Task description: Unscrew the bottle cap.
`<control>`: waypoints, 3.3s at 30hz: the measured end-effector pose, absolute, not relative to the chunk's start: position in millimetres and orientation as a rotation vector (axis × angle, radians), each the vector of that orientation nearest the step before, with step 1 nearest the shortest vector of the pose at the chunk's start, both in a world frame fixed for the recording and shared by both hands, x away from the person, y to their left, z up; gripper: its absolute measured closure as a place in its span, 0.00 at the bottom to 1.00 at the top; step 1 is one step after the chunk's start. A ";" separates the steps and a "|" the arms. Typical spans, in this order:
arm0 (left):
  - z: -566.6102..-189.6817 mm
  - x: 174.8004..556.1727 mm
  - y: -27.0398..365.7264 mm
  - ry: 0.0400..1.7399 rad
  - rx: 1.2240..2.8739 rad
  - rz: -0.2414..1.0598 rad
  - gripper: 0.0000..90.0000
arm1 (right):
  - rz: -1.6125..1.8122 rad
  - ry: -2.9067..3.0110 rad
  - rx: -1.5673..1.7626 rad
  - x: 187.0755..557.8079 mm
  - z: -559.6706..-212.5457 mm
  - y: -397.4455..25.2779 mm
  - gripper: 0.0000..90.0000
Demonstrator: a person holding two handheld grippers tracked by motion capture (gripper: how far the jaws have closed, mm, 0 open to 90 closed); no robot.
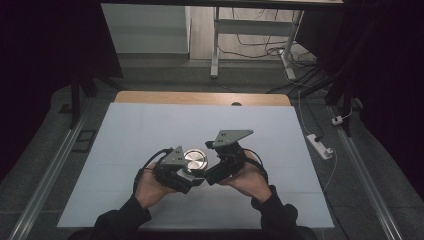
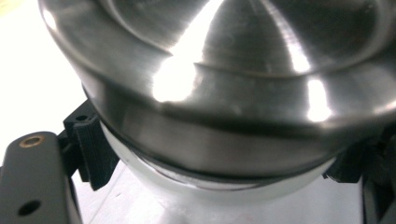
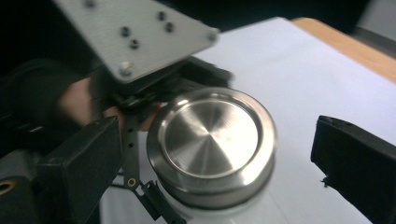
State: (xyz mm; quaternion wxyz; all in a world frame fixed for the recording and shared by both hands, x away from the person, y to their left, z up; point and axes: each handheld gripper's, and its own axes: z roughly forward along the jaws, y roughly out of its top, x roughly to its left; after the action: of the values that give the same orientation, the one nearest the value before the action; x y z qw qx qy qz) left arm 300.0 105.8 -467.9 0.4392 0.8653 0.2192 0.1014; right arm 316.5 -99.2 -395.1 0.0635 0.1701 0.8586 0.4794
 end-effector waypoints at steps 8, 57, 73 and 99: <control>-468.1 297.0 101.5 0.619 2.140 0.295 0.17 | 1.302 2.488 0.559 301.0 -403.8 -75.3 0.10; -464.9 294.9 102.3 0.576 2.136 0.279 0.17 | 1.327 2.503 0.569 302.8 -410.7 -74.9 0.20; -463.2 299.0 110.5 0.358 2.146 0.115 0.17 | 1.490 2.654 0.345 312.4 -408.4 -89.5 0.20; -469.2 303.1 113.3 0.415 2.158 0.140 0.17 | 1.502 2.580 0.378 313.2 -403.3 -96.1 0.20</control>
State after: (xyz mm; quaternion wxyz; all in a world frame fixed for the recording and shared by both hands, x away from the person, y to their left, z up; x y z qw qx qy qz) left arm 303.1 113.3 -469.2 0.4527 0.8739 0.1680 0.0568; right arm 313.2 -96.1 -403.3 0.0659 0.1254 0.8555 0.4981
